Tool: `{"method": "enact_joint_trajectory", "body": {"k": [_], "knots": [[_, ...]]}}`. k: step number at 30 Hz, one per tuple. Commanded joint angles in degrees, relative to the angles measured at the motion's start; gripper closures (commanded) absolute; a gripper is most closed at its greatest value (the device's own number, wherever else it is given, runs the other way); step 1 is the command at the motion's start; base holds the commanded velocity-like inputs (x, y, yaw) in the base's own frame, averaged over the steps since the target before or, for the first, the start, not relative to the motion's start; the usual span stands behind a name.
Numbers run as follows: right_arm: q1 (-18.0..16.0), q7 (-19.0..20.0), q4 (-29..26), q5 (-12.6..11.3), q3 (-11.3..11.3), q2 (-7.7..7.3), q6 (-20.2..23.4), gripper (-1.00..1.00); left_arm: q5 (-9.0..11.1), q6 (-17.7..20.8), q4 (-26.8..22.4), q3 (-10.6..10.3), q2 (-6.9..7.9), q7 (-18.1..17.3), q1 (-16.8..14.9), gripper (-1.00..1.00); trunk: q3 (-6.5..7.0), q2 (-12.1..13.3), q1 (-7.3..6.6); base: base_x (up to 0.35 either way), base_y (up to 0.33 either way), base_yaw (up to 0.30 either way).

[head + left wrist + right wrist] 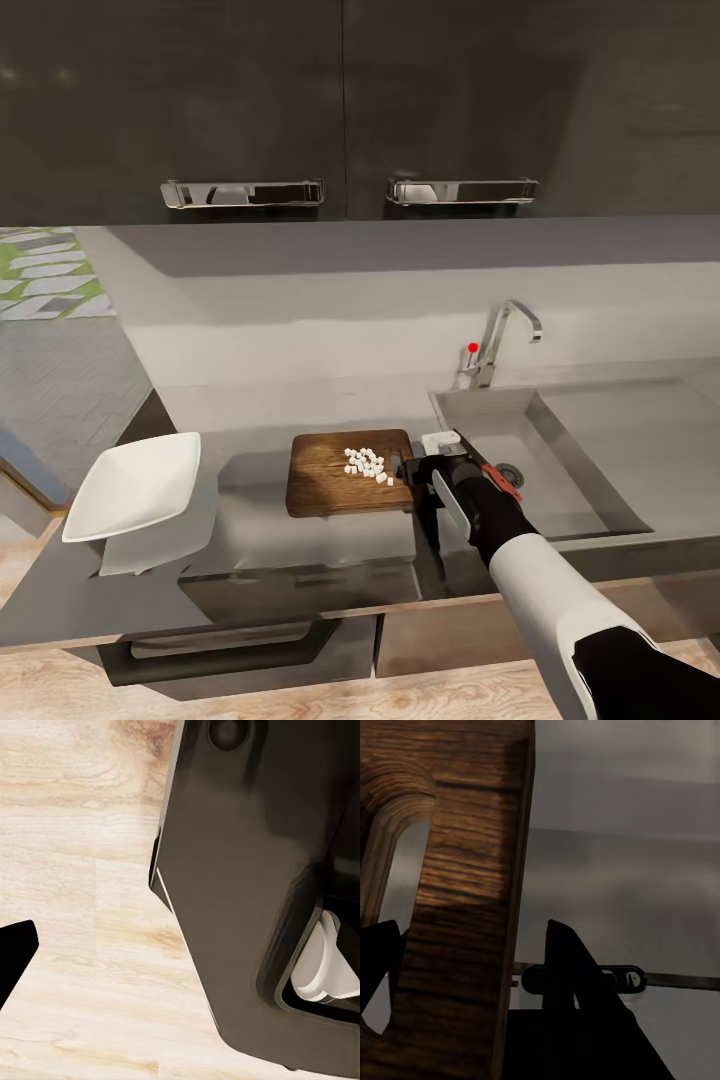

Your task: In the kitchen, take the Vidalia onion out of the sink, dice it on the chopping board with the paring knife, put the diced onion into the bowl on the countertop, then place both the paring knife and the chopping board into the sink.

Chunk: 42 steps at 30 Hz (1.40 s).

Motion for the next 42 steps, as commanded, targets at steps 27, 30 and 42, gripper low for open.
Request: {"method": "enact_joint_trajectory", "body": {"k": [27,30,42], "knots": [[-0.02,-0.47,-0.03,0.13,0.22,0.74,0.40,1.00,0.04,-0.27,0.20,-0.35,-0.06,0.11,-0.07,-1.00,1.04,-0.09,0.04,0.000,0.000,0.000],[-0.02,-0.42,-0.06,0.13,0.22,0.66,0.40,1.00,0.03,-0.27,0.18,-0.35,-0.06,0.11,-0.07,-1.00,1.05,-0.09,0.04,0.000,-0.014,0.000],[-0.02,-0.41,-0.03,0.13,0.22,0.66,0.40,1.00,0.03,-0.28,0.19,-0.35,-0.06,0.15,-0.06,-1.00,1.05,-0.09,0.04,0.000,-0.246,0.000]]}}
